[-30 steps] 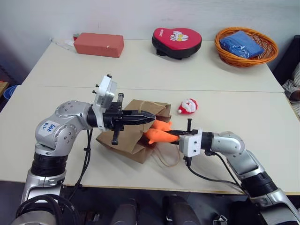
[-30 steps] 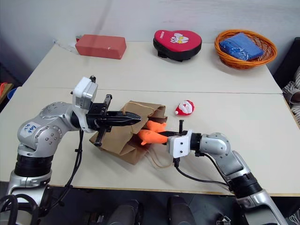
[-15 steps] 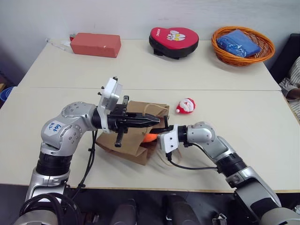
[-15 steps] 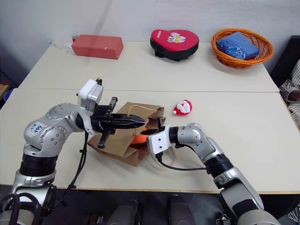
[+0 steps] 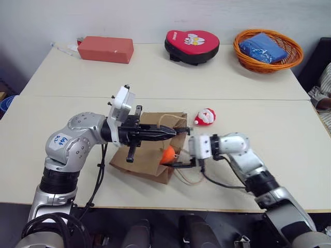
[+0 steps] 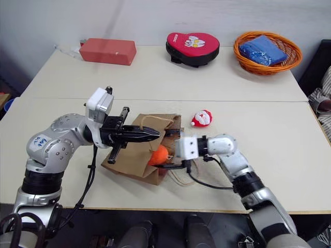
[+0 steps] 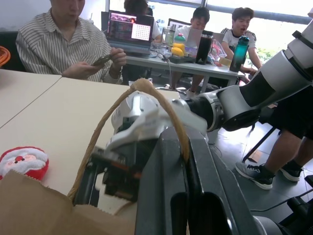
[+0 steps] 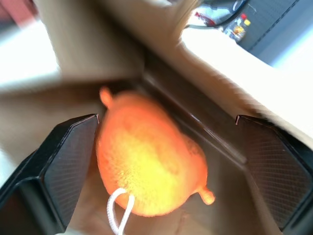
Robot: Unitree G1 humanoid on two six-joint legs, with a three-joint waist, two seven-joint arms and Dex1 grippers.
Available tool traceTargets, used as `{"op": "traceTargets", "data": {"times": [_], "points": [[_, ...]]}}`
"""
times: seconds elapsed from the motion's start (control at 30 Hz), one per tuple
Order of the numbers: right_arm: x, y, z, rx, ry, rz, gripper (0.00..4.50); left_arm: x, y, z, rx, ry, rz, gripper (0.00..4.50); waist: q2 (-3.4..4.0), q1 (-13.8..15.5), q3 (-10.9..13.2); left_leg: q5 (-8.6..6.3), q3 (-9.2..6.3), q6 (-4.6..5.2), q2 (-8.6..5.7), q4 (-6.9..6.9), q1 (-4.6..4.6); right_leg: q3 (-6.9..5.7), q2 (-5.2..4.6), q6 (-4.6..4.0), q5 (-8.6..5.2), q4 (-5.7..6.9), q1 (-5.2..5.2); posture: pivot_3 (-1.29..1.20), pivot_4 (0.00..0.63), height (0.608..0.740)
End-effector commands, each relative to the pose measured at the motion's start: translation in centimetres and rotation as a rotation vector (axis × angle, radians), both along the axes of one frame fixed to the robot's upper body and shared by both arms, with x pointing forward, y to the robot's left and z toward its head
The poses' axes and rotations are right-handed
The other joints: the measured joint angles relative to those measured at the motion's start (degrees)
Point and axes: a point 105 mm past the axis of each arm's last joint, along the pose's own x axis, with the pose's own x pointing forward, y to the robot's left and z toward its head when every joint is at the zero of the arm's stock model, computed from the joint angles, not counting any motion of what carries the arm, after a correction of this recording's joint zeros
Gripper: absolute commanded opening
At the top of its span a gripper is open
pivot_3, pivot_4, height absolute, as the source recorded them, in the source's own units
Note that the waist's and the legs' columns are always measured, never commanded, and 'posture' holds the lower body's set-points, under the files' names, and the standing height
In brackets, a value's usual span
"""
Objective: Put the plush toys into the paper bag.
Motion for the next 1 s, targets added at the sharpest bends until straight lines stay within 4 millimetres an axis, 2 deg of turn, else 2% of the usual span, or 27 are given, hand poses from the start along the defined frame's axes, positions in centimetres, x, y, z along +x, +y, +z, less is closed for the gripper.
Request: {"op": "traceTargets", "data": {"times": [0.03, 0.1, 0.17, 0.2, 0.23, 0.33, 0.53, 0.6, 0.7, 0.83, 1.0], "points": [[0.0, -3.6, 2.0, 0.062, 0.128, -0.073, 4.44, -0.1, 0.3, 0.4, -0.008, -0.032, 0.007, 0.0, 0.0, 0.3, 0.0, 0.0, 0.0, 0.0, 0.0, 0.0, 0.0, -0.01, 0.0, 0.0, 0.0, 0.0, 0.0, 0.0, 0.15, 0.74], [0.3, -6.5, 2.8, 0.115, 0.185, -0.182, 4.44, -0.1, 0.4, 0.3, -0.007, -0.036, 0.011, 0.0, 0.0, 0.9, 0.0, -0.01, -0.01, 0.01, 0.0, -0.03, 0.0, -0.02, 0.0, 0.0, 0.0, -0.03, 0.0, 0.0, 0.15, 0.74], [0.2, -7.7, 3.1, 0.142, 0.228, -0.236, 4.44, -0.1, 0.4, 0.3, -0.006, -0.038, 0.013, 0.0, -0.01, 1.1, 0.0, -0.01, -0.03, 0.01, 0.01, -0.06, -0.01, -0.02, 0.0, 0.0, 0.0, -0.08, 0.0, 0.0, 0.15, 0.74], [0.3, -8.5, 3.4, 0.159, 0.172, -0.276, 4.44, -0.1, 0.5, 0.3, -0.007, -0.039, 0.014, 0.0, -0.02, 1.1, 0.0, -0.02, -0.02, 0.01, 0.01, -0.06, -0.04, -0.02, 0.0, 0.0, 0.0, -0.08, 0.0, 0.0, 0.15, 0.74], [0.5, -10.6, 3.6, 0.203, 0.101, -0.377, 4.44, -0.1, 0.5, 0.4, -0.013, -0.044, 0.019, 0.0, -0.01, 1.0, 0.0, -0.02, -0.02, 0.01, 0.0, -0.06, -0.04, -0.02, 0.01, 0.0, 0.0, -0.08, 0.0, 0.0, 0.15, 0.74], [-0.5, -16.7, 1.2, 0.193, 0.057, -0.66, 4.44, 0.0, 0.6, 0.5, -0.02, -0.048, 0.027, 0.0, -0.02, 1.8, 0.0, -0.02, -0.04, 0.01, 0.01, -0.13, -0.05, -0.05, 0.02, 0.0, 0.0, -0.1, 0.0, 0.0, 0.15, 0.74], [-4.3, -24.8, -3.1, 0.19, 0.029, -1.09, 4.44, 0.1, 0.7, 0.5, -0.019, -0.052, 0.035, 0.0, -0.01, 2.3, 0.0, -0.05, 0.06, 0.07, -0.01, -0.06, -0.07, 0.05, 0.02, 0.03, 0.01, -0.1, 0.01, 0.0, 0.15, 0.74], [-5.1, -25.6, -4.0, 0.181, 0.026, -1.145, 4.44, 0.1, 0.7, 0.5, -0.019, -0.053, 0.038, 0.0, -0.01, 2.2, 0.0, -0.05, 0.07, 0.06, -0.01, -0.06, -0.03, 0.08, 0.04, 0.02, 0.01, -0.07, 0.03, 0.0, 0.15, 0.74], [-5.0, -25.3, -4.1, 0.168, 0.012, -1.135, 4.44, 0.2, 0.7, 0.5, -0.018, -0.053, 0.039, 0.0, 0.0, 0.9, 0.0, -0.05, 0.19, 0.06, 0.0, -0.1, 0.12, 0.19, 0.06, 0.02, 0.01, 0.01, 0.1, 0.0, 0.15, 0.74], [-2.2, -23.1, -3.3, 0.108, -0.044, -1.012, 4.44, 0.2, 0.6, 0.5, -0.015, -0.056, 0.042, 0.0, 0.0, -0.4, 0.0, -0.02, 0.23, 0.03, 0.03, -0.11, 0.23, 0.23, 0.12, 0.02, 0.01, 0.13, 0.12, 0.0, 0.15, 0.74], [2.5, -20.2, -1.7, -0.019, -0.105, -0.912, 4.44, 0.2, 0.6, 0.4, -0.014, -0.057, 0.051, 0.0, 0.06, -0.4, 0.0, 0.0, 0.22, 0.01, 0.03, -0.1, 0.21, 0.23, 0.12, 0.02, 0.01, 0.18, 0.06, 0.0, 0.15, 0.74]]}}
